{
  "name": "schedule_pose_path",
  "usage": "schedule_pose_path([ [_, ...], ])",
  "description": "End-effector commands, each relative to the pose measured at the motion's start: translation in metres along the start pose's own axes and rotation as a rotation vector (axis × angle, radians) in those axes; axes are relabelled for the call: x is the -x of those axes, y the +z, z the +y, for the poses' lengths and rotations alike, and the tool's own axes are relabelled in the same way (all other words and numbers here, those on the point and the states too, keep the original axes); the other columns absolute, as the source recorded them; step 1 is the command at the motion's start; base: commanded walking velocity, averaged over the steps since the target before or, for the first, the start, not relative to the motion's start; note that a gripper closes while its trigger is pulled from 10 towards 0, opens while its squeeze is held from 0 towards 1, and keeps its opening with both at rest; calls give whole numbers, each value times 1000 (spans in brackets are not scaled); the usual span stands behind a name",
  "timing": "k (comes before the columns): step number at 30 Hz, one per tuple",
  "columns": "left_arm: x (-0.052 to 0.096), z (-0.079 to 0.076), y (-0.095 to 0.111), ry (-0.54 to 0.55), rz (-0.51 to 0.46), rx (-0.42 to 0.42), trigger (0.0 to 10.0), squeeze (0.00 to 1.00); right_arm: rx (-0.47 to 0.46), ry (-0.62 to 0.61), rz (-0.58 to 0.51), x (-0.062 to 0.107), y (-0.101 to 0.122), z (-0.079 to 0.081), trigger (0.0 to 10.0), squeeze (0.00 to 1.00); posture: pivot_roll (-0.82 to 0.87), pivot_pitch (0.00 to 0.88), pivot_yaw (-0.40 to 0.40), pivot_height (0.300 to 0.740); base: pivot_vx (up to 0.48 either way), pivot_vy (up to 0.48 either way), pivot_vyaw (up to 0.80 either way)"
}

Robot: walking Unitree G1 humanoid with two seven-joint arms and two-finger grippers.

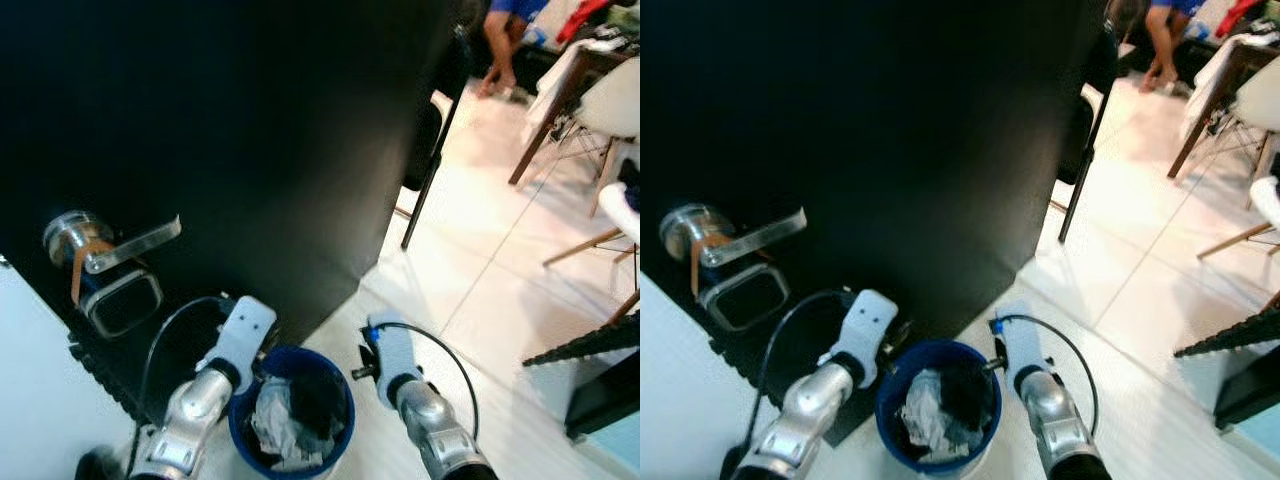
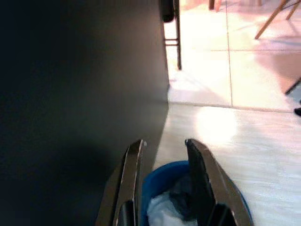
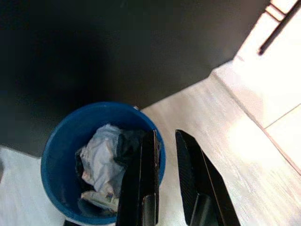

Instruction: Clean up the room

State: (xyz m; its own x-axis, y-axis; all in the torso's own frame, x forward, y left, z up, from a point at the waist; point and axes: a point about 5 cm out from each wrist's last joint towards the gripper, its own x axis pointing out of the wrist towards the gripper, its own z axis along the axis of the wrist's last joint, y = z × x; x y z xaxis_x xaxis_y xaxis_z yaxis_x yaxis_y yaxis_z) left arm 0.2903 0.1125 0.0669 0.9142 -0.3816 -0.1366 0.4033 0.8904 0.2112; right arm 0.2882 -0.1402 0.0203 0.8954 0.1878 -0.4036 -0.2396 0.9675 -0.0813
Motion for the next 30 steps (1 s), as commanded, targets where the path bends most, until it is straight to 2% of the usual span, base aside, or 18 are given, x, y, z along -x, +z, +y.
schedule_pose_path([
  [1,0,-3,-8,-5,47,13,10000,0,-12,-25,3,3,-4,-4,10000,0,14,0,18,740,0,0,0],
  [6,1,-2,-17,16,101,23,10000,0,-22,-55,12,6,-9,-8,10000,0,8,0,17,740,0,0,0],
  [9,6,2,-26,81,145,51,10000,0,-18,-67,26,7,-9,-9,10000,0,16,0,-4,740,0,0,0],
  [12,15,9,-33,186,171,154,10000,0,-17,-65,24,9,-5,-8,10000,0,32,0,-28,740,0,0,0],
  [16,22,11,-38,230,175,194,10000,0,2,-36,33,9,-6,-4,10000,0,38,0,-40,740,0,0,0],
  [30,24,11,-31,227,161,207,10000,0,17,-23,41,12,-8,3,10000,0,35,2,-38,740,0,0,0],
])
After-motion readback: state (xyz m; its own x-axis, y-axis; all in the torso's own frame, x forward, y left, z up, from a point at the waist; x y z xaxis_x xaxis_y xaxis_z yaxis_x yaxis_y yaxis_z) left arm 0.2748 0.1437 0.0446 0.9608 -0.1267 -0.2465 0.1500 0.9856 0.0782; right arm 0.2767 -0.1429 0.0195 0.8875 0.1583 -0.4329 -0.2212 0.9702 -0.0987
